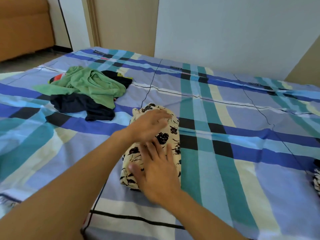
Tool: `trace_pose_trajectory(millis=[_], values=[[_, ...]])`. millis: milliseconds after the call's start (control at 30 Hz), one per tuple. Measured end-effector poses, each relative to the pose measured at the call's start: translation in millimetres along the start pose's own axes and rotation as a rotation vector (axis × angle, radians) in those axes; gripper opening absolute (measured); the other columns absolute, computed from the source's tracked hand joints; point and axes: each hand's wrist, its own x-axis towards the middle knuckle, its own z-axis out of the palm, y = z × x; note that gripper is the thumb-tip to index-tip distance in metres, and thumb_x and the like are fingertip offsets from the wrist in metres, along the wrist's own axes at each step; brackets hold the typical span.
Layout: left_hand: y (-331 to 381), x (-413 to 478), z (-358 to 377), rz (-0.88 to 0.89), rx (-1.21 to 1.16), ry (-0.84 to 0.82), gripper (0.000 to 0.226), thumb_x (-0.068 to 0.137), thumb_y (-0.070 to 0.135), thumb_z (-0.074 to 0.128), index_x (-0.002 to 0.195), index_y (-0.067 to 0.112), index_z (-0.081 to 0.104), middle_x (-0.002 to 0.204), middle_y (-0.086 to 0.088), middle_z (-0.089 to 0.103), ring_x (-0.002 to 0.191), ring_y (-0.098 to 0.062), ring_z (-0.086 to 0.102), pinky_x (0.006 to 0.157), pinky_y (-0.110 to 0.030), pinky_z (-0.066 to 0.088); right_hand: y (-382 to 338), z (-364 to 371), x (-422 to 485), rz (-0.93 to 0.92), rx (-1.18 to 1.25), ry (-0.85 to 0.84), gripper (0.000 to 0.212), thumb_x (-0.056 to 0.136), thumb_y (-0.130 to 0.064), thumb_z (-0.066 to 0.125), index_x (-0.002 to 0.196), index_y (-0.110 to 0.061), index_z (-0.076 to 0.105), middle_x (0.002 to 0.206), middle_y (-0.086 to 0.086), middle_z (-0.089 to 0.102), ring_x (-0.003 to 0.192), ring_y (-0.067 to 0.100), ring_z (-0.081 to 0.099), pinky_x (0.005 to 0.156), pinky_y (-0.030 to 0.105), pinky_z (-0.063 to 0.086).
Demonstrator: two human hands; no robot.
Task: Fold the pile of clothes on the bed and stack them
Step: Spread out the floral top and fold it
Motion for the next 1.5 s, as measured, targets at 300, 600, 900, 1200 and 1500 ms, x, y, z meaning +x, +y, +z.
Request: trace_pose_trajectory(millis=[300,600,900,1200,1500], values=[[-40.4,8.3,39.7,-0.097,0.375,-0.181,0.071,0.094,0.065,0.012,0.159,0.036,0.011,0.168,0.008,0.001,0.154,-0.013,-0.008,0.122,-0.044,-0.016,-4.4,-5.2,-56.6,0.091,0.175,-0.214,0.083,0.088,-0.074,-0.004,0.158,-0.030,-0.013,0.160,-0.016,-0.031,0.142,0.002,-0.037,0.121,0.042,-0.017],[-14.0,-4.8,0.6,-0.794,0.220,-0.066,0.094,0.091,0.062,0.055,0.156,0.008,0.014,0.151,-0.023,0.028,0.138,-0.042,0.035,0.106,-0.047,0.038,31.7,-46.4,-42.5,0.798,1.098,-0.086,0.103,0.075,-0.064,0.070,0.156,-0.029,0.017,0.138,-0.008,0.051,0.126,0.014,0.050,0.106,0.032,0.039],[8.0,-16.3,-1.5,-0.741,0.387,-0.084,0.090,0.088,0.069,0.052,0.148,0.004,0.030,0.144,-0.018,0.043,0.129,-0.039,0.048,0.102,-0.045,0.042,65.3,-65.8,-35.1,0.748,1.341,-0.277,0.072,0.063,0.000,0.088,0.126,-0.014,0.057,0.112,0.009,0.075,0.104,0.030,0.072,0.090,0.046,0.059],[37.1,-15.0,48.9,-0.510,0.283,-0.329,0.132,0.063,0.092,0.047,0.159,0.012,0.006,0.164,-0.016,0.020,0.150,-0.041,0.016,0.120,-0.055,0.023,206.1,-117.0,-86.9,1.003,1.169,-0.009,0.136,0.031,-0.041,0.102,0.149,-0.013,0.040,0.124,0.015,0.069,0.112,0.035,0.068,0.102,0.057,0.049],[38.5,-28.0,34.5,-0.672,-0.527,-0.380,0.072,0.062,0.051,0.091,0.120,0.017,0.065,0.106,-0.006,0.077,0.098,-0.029,0.074,0.094,-0.048,0.056,168.5,-109.8,-122.1,0.836,1.254,0.025,0.072,0.085,-0.024,0.073,0.141,-0.050,0.035,0.117,-0.022,0.066,0.106,0.007,0.063,0.097,0.032,0.039]])
